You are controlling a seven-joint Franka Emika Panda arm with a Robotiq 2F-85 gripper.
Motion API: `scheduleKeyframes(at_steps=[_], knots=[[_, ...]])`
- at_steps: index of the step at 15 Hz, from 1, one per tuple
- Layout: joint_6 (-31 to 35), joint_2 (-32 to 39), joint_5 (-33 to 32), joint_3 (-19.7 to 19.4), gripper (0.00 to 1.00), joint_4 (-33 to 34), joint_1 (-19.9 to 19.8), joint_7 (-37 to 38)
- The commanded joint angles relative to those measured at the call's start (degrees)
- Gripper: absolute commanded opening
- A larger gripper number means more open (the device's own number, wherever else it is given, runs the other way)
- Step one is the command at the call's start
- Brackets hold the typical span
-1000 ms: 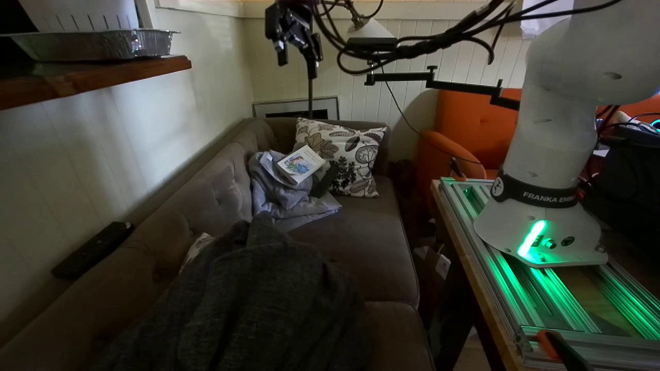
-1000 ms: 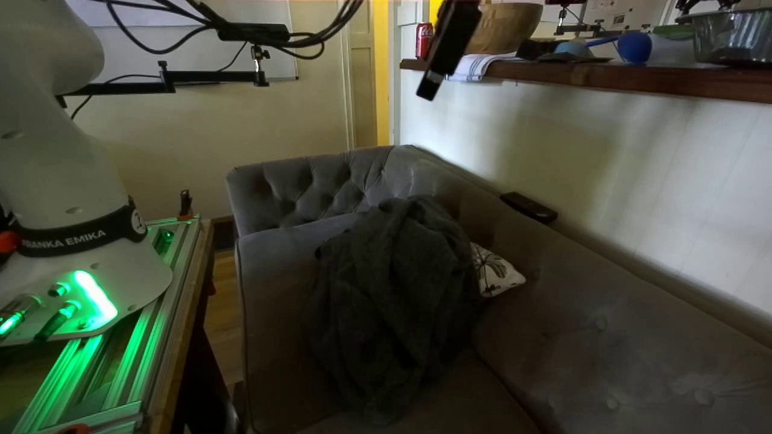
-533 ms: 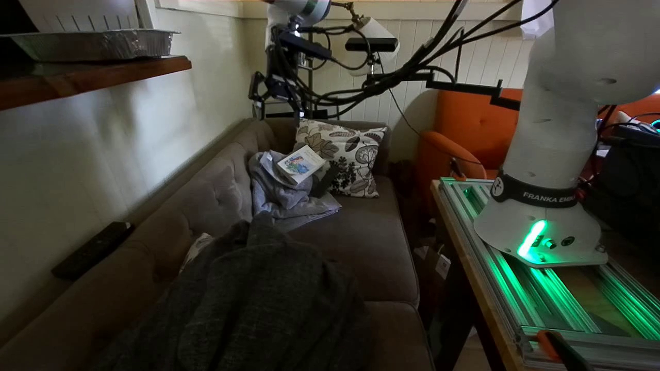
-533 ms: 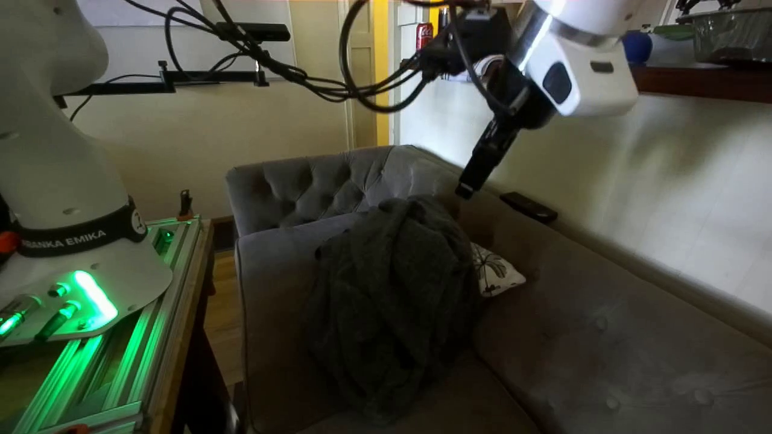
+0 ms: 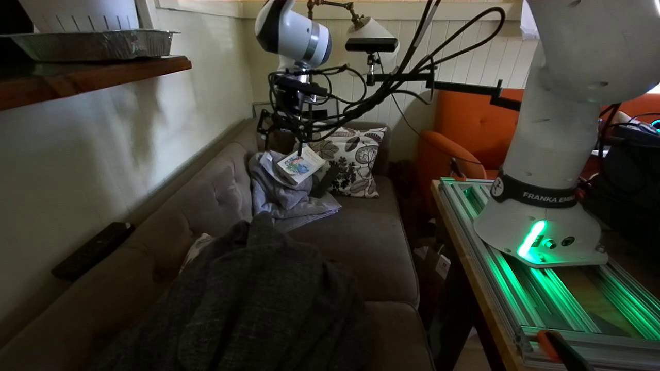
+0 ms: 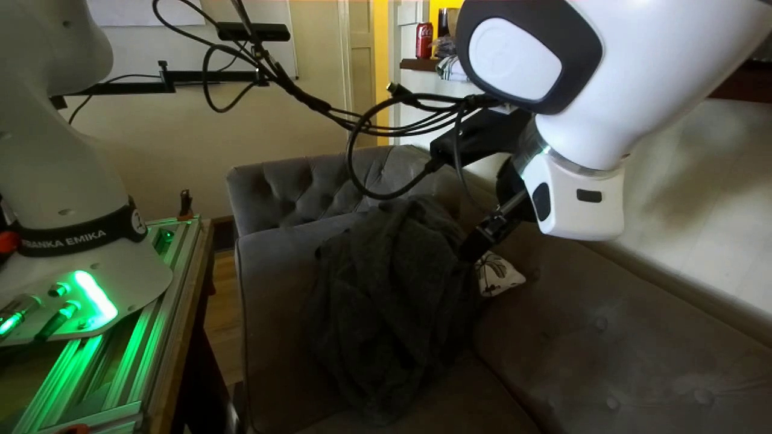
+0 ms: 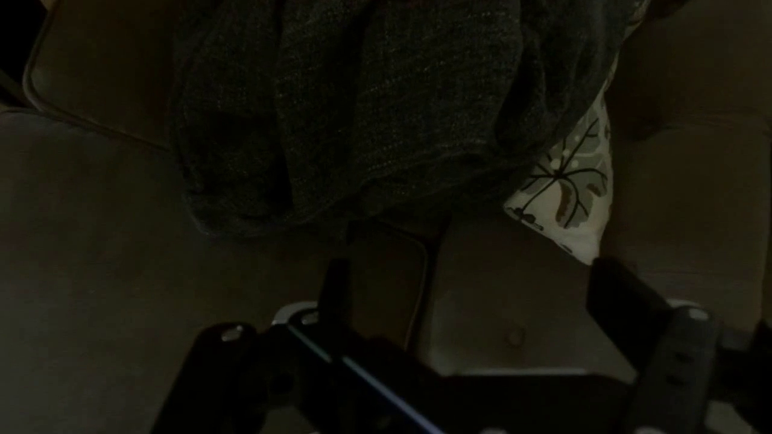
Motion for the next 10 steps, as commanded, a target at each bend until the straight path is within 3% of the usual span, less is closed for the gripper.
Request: scheduleKeyframes(at_steps=[1, 5, 10], knots=[[0.33, 2.11, 0.34, 1.29, 1.00, 2.10, -1.13, 1.15], [-1.56, 13.14, 3.32, 3.98, 1.00, 9.29, -2.67, 3.80], [1.63, 26.02, 9.71, 5.96, 1.00, 18.15, -5.14, 5.44]])
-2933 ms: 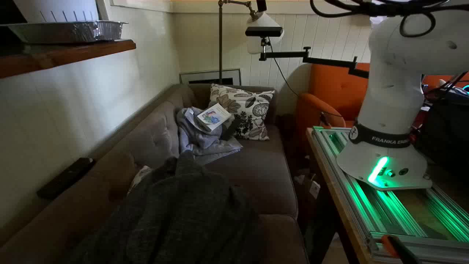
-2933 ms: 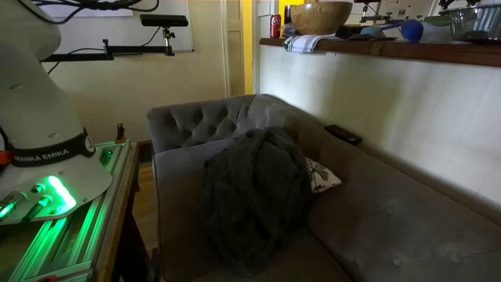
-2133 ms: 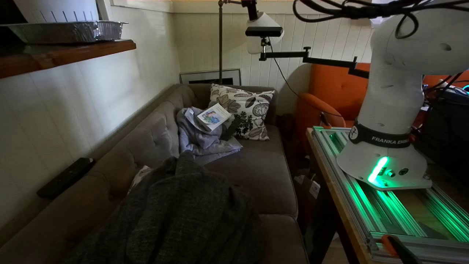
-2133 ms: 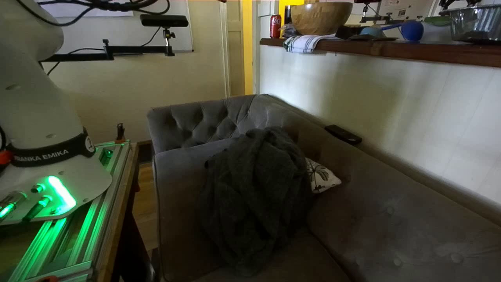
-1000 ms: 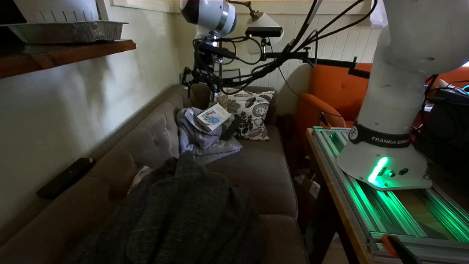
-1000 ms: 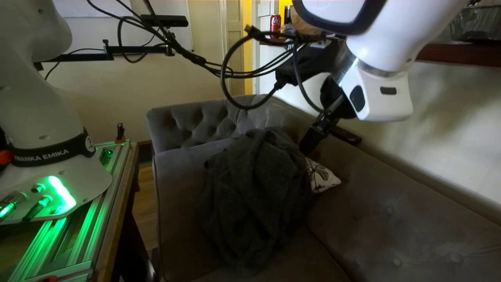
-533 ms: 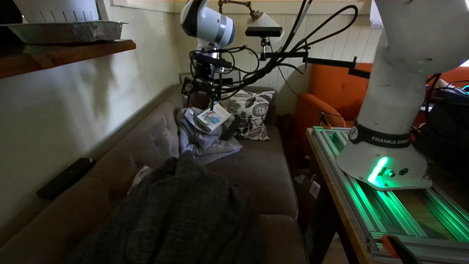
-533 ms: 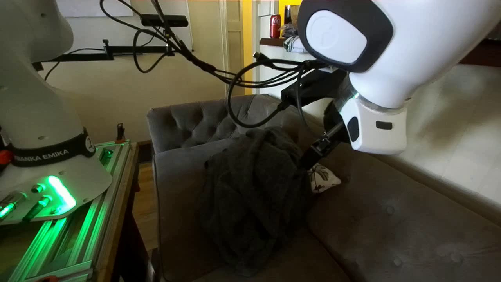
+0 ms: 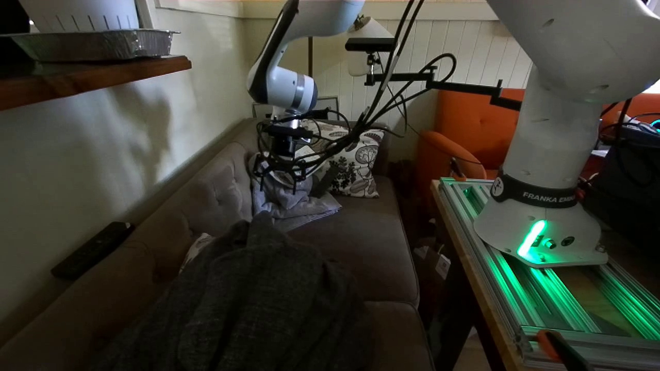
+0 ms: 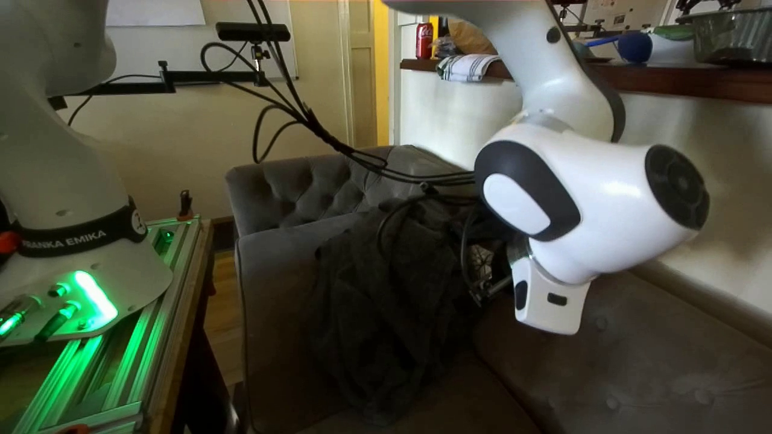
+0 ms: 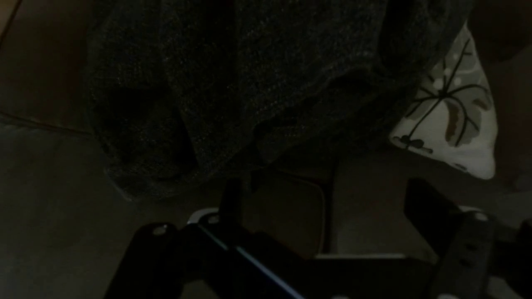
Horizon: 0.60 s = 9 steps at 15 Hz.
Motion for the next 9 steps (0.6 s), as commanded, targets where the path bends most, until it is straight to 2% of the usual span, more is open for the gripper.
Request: scheduleKeyframes(at_steps=[1, 3, 9], knots=[[1.25, 9.77, 4.88, 1.70, 1.00, 8.99, -2.99, 1.37], [1.98, 13.61, 6.15, 1.78, 1.00, 11.97, -3.41, 2.34], [2.38, 21.28, 3.62, 1.79, 1.00, 18.00, -0.70, 6.27]])
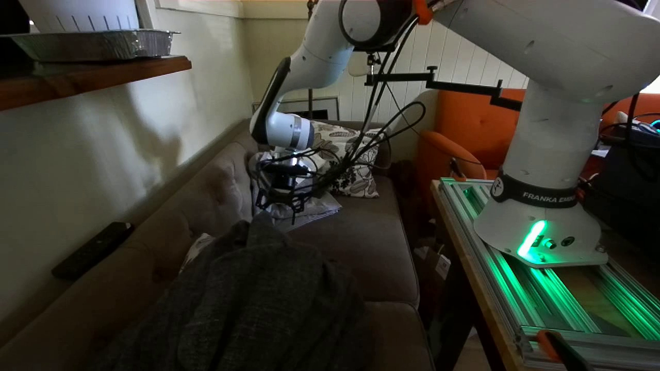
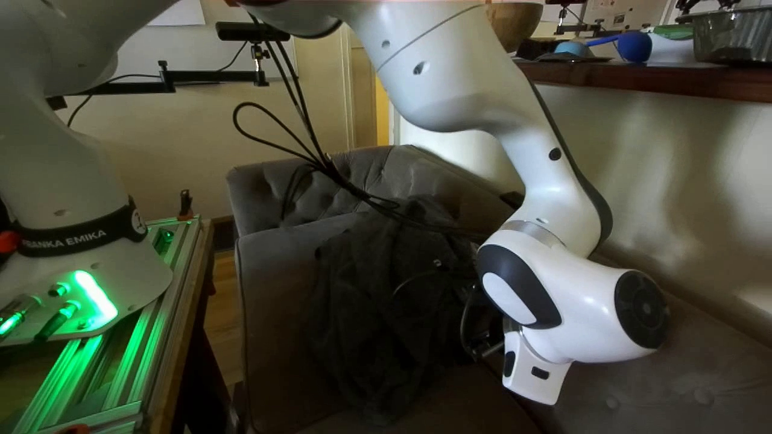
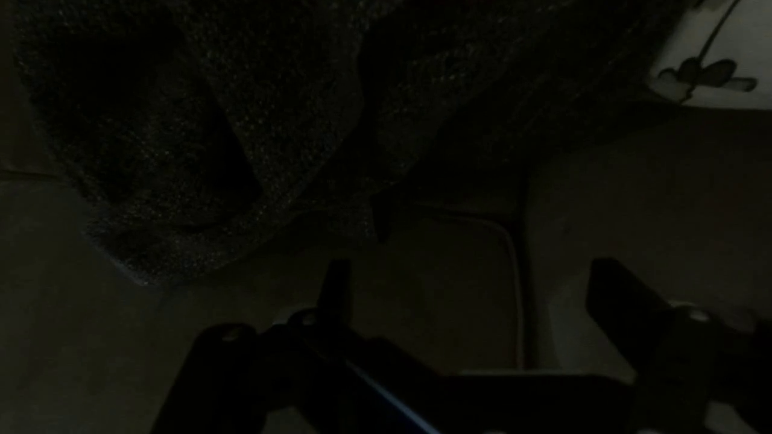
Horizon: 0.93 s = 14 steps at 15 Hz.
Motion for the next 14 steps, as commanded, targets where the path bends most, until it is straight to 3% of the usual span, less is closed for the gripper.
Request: scheduleKeyframes(at_steps=[1, 7, 14], knots=[[0.58, 3.77, -1.31, 0.10, 1.00, 3.83, 2.04, 4.10], [0.29, 3.04, -1.04, 0.49, 1.00, 2.31, 1.47, 2.72], [-0.34, 10.51, -1.29, 1.64, 1.00, 5.65, 1.08, 1.82]])
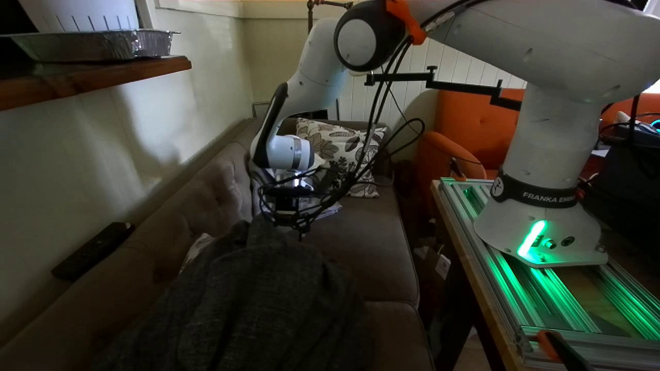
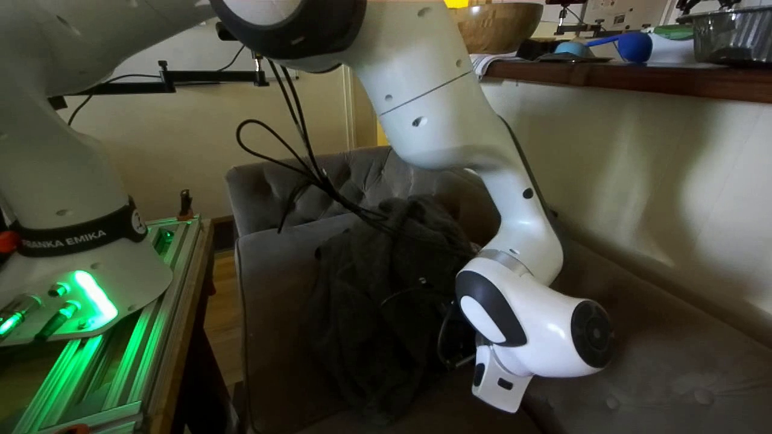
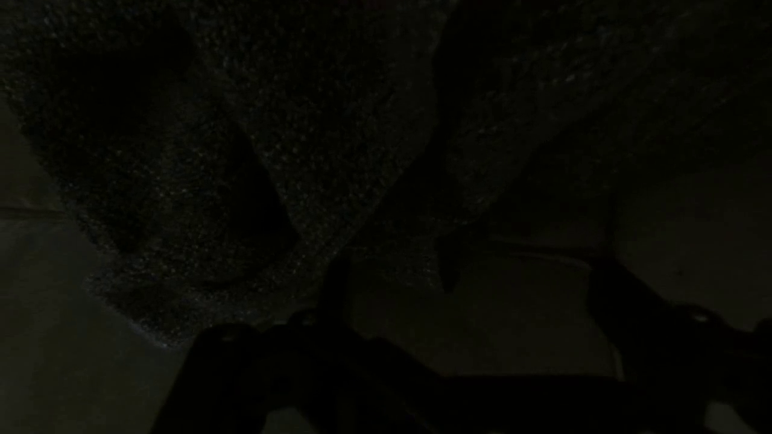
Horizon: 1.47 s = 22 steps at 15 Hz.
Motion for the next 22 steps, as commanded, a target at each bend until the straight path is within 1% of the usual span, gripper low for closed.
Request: scheduleKeyframes(at_steps=[1, 4, 10, 12, 15, 18, 20, 21, 22], knots=[[-0.50, 4.79, -1.00, 0.80, 1.00, 3.88, -0.66, -0.28], [-1.07, 7.53, -0.70, 1.47, 1.00, 5.88, -1.42, -1.35], [-3.37, 11.68, 0.96, 5.33, 1.00, 11.21, -3.39, -2.57], [-4.79, 13.13, 0.49, 5.92, 0.74, 13.01, -3.40, -2.16], [-7.77, 14.47, 0.66, 6.91, 0.52, 14.99, -4.19, -2.79], [-11.58, 13.86, 1.77, 7.91, 0.30, 14.30, -5.93, -4.06], [-12.89, 12.82, 2.37, 7.65, 0.16, 12.66, -6.84, -4.59], [-12.86, 12.03, 2.88, 7.30, 0.09, 11.38, -7.29, -5.01], [-12.03, 10.87, 2.83, 7.72, 0.03, 9.56, -8.35, -5.52]])
